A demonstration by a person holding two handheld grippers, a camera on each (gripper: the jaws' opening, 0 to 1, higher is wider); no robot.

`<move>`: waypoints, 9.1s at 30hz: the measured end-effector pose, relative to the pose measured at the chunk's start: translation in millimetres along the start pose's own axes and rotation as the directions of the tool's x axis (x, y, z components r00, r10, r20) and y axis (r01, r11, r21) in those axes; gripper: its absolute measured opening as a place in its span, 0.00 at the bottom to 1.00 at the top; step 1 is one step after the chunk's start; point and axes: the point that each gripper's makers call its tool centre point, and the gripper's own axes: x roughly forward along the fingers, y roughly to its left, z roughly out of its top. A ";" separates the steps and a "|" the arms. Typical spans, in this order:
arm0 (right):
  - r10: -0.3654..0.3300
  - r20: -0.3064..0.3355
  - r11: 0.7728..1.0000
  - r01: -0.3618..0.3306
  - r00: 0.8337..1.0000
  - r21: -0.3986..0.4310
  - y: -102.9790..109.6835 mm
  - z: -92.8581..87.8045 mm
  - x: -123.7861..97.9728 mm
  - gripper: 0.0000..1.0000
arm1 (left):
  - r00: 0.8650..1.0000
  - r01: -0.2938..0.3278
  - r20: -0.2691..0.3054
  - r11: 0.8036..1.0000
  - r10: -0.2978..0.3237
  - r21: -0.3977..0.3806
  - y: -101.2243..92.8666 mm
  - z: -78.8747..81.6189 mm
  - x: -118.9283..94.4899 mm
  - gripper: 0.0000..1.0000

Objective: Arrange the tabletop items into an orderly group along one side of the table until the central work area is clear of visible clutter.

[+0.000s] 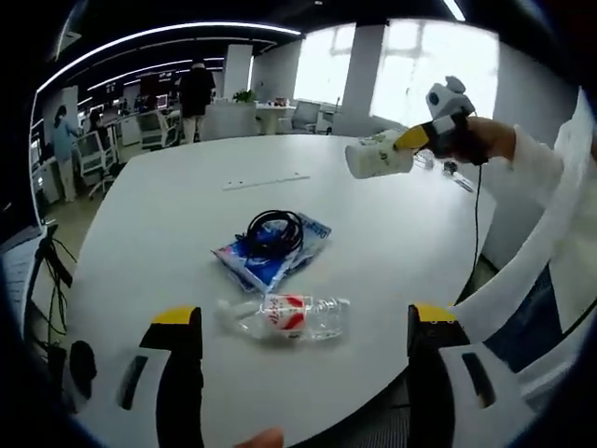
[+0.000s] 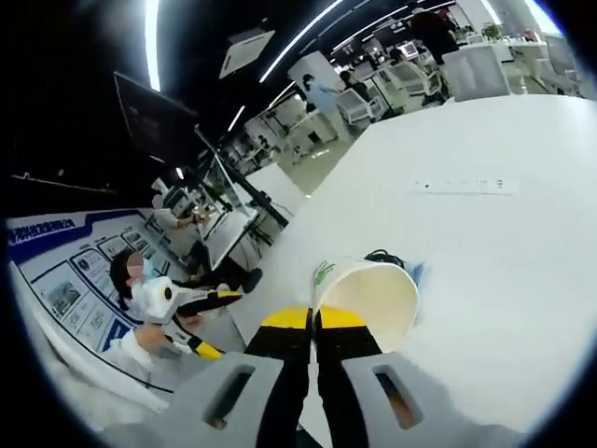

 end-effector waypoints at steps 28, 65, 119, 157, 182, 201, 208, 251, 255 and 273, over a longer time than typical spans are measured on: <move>-0.075 -0.290 0.933 -0.036 0.954 -0.357 -34.1 28.2 72.7 0.00 | 0.996 -0.072 0.039 0.989 0.077 -0.127 -7.3 -9.2 -6.4 0.94; -0.429 -0.652 0.704 -0.222 0.625 -0.675 -120.4 43.0 156.9 0.00 | 0.999 -0.044 -0.001 0.977 0.045 -0.211 -1.0 -34.6 8.2 0.93; -0.566 -0.599 0.258 -0.569 0.566 -0.781 -158.2 -8.2 192.3 0.05 | 0.999 -0.032 0.033 0.958 0.043 -0.287 2.8 -41.8 8.1 0.94; -0.421 -0.438 0.409 -0.265 0.794 -0.873 -112.4 35.4 163.3 0.55 | 0.998 0.006 0.056 0.973 0.007 -0.229 -24.9 -29.9 12.3 0.95; -0.328 -0.392 0.554 -0.161 0.859 -0.817 -97.3 13.9 110.6 0.58 | 0.999 0.004 0.035 0.983 0.002 -0.185 -45.3 -32.0 13.6 0.95; -0.200 -0.331 0.791 -0.047 0.922 -0.610 -84.7 -12.7 92.9 0.56 | 0.993 -0.095 0.059 0.982 0.106 -0.161 -25.1 -32.6 1.9 1.00; -0.168 -0.272 0.869 0.012 0.947 -0.495 -86.3 -10.9 93.9 0.51 | 0.986 -0.160 0.034 0.983 0.164 -0.093 -17.9 -37.9 0.6 1.00; -0.072 -0.296 0.997 0.062 0.952 -0.043 -101.1 -43.6 124.9 0.54 | 0.955 -0.214 0.169 0.962 0.243 -0.171 -23.4 -42.9 -5.9 1.00; -0.060 -0.294 0.996 0.076 0.954 0.044 -102.0 -46.3 129.1 0.54 | 0.951 -0.216 0.186 0.961 0.247 -0.174 -22.2 -41.2 -7.1 1.00; -0.083 -0.274 0.959 0.152 0.958 0.239 -114.9 -46.8 150.3 0.56 | 0.942 -0.234 0.217 0.964 0.256 -0.124 -24.1 -49.2 -2.2 1.00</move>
